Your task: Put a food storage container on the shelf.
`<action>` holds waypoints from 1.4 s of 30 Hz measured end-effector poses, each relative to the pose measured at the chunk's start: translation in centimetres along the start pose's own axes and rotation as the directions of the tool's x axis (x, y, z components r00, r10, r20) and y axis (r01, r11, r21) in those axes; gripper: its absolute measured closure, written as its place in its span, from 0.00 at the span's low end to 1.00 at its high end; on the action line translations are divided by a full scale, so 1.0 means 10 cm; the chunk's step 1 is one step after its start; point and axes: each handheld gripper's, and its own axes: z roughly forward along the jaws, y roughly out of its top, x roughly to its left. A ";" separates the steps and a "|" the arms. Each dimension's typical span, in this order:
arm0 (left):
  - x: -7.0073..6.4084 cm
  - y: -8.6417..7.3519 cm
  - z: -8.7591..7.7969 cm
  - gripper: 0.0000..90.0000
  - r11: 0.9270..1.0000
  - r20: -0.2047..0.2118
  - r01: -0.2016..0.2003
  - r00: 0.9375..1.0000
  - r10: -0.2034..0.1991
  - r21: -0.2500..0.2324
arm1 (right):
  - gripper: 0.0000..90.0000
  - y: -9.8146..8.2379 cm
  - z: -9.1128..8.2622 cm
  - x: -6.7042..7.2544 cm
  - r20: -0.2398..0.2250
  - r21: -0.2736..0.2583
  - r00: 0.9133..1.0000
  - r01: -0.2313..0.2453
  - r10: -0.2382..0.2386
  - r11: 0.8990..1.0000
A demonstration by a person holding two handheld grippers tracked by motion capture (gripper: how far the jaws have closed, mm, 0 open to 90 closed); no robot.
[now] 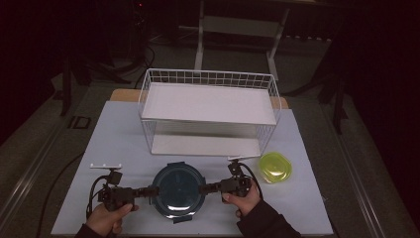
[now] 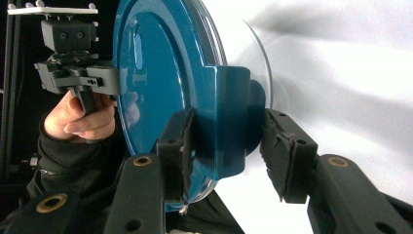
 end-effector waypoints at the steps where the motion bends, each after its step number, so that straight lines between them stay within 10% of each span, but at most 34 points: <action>1: -0.02 0.01 -0.01 0.62 1.000 0.002 -0.006 1.000 0.006 -0.002 | 0.62 0.01 -0.02 0.02 0.002 -0.007 1.000 0.005 -0.005 1.000; 23: -0.57 0.44 -0.10 0.62 0.992 0.021 -0.102 0.994 0.104 -0.068 | 0.63 0.30 -0.51 0.43 -0.008 -0.127 0.995 0.094 -0.095 0.988; 42: -1.04 1.19 -0.08 0.62 0.974 0.055 -0.193 0.978 0.200 -0.116 | 0.63 0.80 -1.04 0.81 0.042 -0.234 0.989 0.148 -0.142 0.961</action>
